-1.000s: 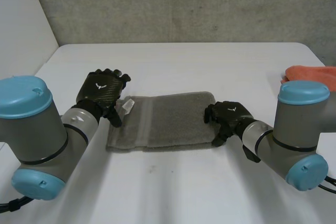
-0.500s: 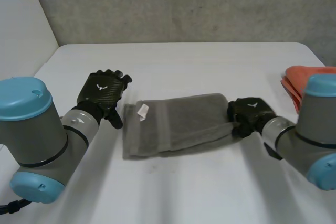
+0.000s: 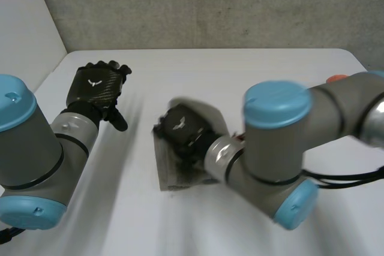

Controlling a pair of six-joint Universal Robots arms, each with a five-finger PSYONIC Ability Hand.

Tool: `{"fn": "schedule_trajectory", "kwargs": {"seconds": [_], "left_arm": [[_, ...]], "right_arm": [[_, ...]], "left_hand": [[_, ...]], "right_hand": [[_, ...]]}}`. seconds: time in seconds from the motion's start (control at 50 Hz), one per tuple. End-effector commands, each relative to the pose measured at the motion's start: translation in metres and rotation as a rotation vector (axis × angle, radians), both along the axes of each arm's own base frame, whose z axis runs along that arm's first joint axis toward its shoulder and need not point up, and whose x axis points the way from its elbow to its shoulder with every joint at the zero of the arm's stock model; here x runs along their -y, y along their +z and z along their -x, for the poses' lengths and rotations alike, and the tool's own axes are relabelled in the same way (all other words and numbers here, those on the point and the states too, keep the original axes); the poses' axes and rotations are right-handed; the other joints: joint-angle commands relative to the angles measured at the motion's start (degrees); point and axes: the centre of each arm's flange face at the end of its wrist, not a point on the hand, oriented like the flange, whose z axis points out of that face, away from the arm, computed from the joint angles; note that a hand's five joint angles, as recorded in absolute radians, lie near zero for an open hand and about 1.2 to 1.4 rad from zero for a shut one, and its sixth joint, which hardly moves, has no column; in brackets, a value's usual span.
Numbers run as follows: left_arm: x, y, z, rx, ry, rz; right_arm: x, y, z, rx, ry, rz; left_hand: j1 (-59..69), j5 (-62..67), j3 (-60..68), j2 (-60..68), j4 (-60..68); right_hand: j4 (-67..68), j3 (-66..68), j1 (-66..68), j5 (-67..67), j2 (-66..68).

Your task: Fold the laundry.

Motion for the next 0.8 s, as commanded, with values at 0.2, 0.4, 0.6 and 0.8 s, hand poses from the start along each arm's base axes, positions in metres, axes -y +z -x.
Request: {"fn": "schedule_trajectory", "kwargs": {"seconds": [0.2, 0.4, 0.6, 0.8], "left_arm": [[-0.009, 0.017, 0.024, -0.051, -0.072, 0.045], [-0.023, -0.009, 0.073, -0.089, -0.208, -0.084], [-0.024, -0.064, 0.066, 0.038, -0.106, -0.318], [-0.022, -0.086, 0.056, 0.099, -0.064, -0.388]], "right_arm": [[0.035, 0.027, 0.027, 0.216, -0.201, -0.309], [0.07, 0.037, 0.058, 0.33, -0.362, -0.448], [0.08, -0.022, 0.045, 0.172, -0.362, -0.523], [0.084, -0.05, 0.045, 0.023, -0.35, -0.447]], "left_hand": [[-2.57, -0.84, -2.11, -1.35, -1.12], [-2.07, -0.34, -1.61, -0.85, -0.62], [-1.9, -0.17, -1.44, -0.68, -0.45], [-2.07, -0.34, -1.61, -0.85, -0.62]], "right_hand": [[-58.18, -57.59, -43.58, -56.61, -56.97], [-58.18, -57.59, -43.58, -56.61, -56.97], [-58.18, -57.59, -43.58, -56.61, -56.97], [-58.1, -57.51, -43.5, -56.53, -56.89]]}}
